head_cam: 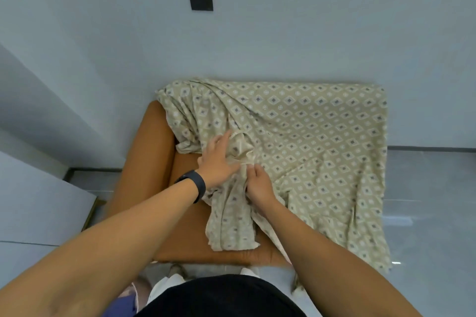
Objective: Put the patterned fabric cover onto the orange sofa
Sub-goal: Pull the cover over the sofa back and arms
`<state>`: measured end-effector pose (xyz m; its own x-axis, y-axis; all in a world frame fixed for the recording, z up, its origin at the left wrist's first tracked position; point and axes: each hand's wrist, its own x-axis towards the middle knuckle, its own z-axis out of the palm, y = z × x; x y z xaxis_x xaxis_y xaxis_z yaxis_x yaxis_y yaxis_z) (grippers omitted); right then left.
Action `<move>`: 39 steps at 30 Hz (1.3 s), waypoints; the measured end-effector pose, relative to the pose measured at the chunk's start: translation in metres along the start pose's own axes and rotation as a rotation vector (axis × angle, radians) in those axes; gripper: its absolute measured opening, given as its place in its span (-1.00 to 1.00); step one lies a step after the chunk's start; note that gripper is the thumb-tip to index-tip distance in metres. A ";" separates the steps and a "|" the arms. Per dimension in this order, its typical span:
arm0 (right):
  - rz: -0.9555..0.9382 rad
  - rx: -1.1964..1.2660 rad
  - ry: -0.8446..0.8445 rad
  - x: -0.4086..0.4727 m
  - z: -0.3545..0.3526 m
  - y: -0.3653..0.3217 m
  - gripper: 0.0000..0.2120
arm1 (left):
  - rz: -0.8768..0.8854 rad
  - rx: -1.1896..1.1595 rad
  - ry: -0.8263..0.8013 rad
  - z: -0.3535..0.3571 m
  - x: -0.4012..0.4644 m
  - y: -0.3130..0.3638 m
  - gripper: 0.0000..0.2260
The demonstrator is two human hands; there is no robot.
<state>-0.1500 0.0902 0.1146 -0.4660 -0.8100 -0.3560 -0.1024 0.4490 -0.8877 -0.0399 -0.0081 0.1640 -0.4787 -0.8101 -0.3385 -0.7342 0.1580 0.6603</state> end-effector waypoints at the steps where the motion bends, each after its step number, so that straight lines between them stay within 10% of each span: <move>1: 0.039 0.062 -0.001 0.001 0.005 -0.007 -0.65 | -0.074 0.022 -0.025 0.000 -0.006 -0.015 -0.13; 8: 0.049 0.186 -0.106 -0.001 0.048 -0.071 -0.67 | -0.169 -0.244 -0.495 -0.004 -0.044 -0.088 -0.19; 11: -0.017 0.174 -0.069 -0.002 0.067 -0.101 -0.65 | -0.147 -0.160 -0.288 -0.017 -0.033 -0.120 -0.73; 15: -0.022 0.133 0.059 0.004 0.064 -0.121 -0.79 | -0.154 -0.302 -0.219 -0.049 -0.011 -0.146 -0.63; 18: -0.002 -0.083 0.094 -0.012 0.081 -0.120 -0.50 | -0.184 -0.631 -0.221 -0.088 -0.001 -0.139 -0.52; 26: 0.180 -0.086 -0.148 -0.068 0.175 -0.067 -0.76 | 0.025 -0.725 -0.161 -0.142 -0.010 -0.116 -0.86; 35: 0.113 0.327 -0.141 -0.077 0.179 -0.093 -0.77 | 0.062 -0.186 -0.587 -0.130 -0.059 -0.219 -0.01; 39: 0.008 0.262 -0.195 -0.072 0.171 -0.127 -0.70 | 0.004 0.159 -0.468 -0.104 -0.079 -0.222 0.18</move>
<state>0.0467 0.0275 0.2032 -0.2859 -0.8753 -0.3900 0.1420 0.3638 -0.9206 0.2108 -0.0376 0.1141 -0.6195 -0.4746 -0.6253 -0.7791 0.2738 0.5640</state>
